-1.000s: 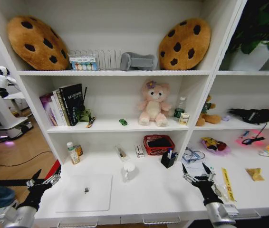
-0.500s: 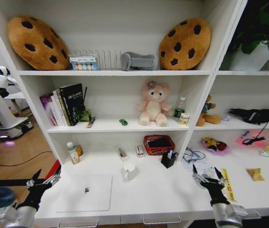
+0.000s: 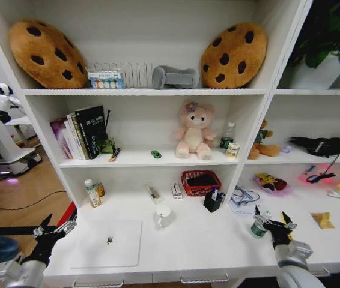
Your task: Organize the objects on the table.
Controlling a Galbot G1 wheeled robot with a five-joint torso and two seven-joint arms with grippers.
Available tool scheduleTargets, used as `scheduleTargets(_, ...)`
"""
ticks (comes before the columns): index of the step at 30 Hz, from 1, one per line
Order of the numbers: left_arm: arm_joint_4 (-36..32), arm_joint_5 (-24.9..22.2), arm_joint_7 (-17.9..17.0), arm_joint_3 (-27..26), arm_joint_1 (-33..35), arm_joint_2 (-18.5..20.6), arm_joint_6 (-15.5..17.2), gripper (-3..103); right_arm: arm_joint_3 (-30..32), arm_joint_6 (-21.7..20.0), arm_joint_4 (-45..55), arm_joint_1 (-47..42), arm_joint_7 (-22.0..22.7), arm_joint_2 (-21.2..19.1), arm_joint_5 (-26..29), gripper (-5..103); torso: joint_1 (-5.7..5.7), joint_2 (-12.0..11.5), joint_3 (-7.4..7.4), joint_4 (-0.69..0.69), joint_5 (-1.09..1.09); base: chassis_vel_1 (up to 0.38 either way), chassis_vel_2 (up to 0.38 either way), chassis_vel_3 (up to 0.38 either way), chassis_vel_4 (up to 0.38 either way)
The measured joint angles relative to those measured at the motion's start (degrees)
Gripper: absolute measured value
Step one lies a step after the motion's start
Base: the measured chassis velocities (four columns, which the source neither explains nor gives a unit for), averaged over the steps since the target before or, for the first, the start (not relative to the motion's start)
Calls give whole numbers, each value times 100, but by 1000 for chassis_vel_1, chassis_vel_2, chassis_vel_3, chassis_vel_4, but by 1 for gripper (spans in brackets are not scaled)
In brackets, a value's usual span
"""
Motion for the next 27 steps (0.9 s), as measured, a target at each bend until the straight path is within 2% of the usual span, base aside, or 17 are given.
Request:
scheduleTargets(1, 0, 0, 0, 0, 0, 0, 0, 100, -20, -21, -34, 32, 0, -28, 7, 97, 0, 0, 0, 0, 0, 0, 0, 0, 0)
scheduleTargets(2, 0, 0, 0, 0, 0, 0, 0, 100, -20, -21, -34, 32, 0, -28, 7, 97, 0, 0, 0, 0, 0, 0, 0, 0, 0)
scheduleTargets(4, 0, 0, 0, 0, 0, 0, 0, 100, -71, -67, -104, 116, 2, -87, 19, 87, 0, 0, 0, 0, -1, 0, 0, 0, 0)
scheduleTargets(5, 0, 0, 0, 0, 0, 0, 0, 100, -71, -67, -104, 116, 2, -87, 19, 87, 0, 0, 0, 0, -1, 0, 0, 0, 0)
scheduleTargets(7, 0, 0, 0, 0, 0, 0, 0, 100, -115, -123, -143, 169, 23, -104, 54, 77, 0, 0, 0, 0, -1, 0, 0, 0, 0)
scheduleTargets(10, 0, 0, 0, 0, 0, 0, 0, 100, -143, -142, -170, 194, 41, -104, 56, 71, 0, 0, 0, 0, -1, 0, 0, 0, 0)
scheduleTargets(13, 0, 0, 0, 0, 0, 0, 0, 100, -192, -183, -202, 214, 78, -100, 82, 54, 0, 0, 0, 0, -1, 0, 0, 0, 0)
scheduleTargets(14, 0, 0, 0, 0, 0, 0, 0, 100, -192, -183, -202, 214, 78, -100, 82, 54, 0, 0, 0, 0, -1, 0, 0, 0, 0)
scheduleTargets(16, 0, 0, 0, 0, 0, 0, 0, 100, -210, -186, -218, 215, 83, -91, 82, 43, 0, 0, 0, 0, -1, 0, 0, 0, 0)
scheduleTargets(18, 0, 0, 0, 0, 0, 0, 0, 100, -213, -186, -219, 214, 83, -88, 80, 43, 0, 0, 0, 0, -1, 0, 0, 0, 0)
scheduleTargets(20, 0, 0, 0, 0, 0, 0, 0, 100, -214, -186, -215, 200, 84, -86, 63, 31, 0, 0, 0, 0, -1, 0, 0, 0, 0)
scheduleTargets(27, 0, 0, 0, 0, 0, 0, 0, 100, -177, -175, -102, 107, 84, -77, 52, 31, 0, 0, 0, 0, -1, 0, 0, 0, 0)
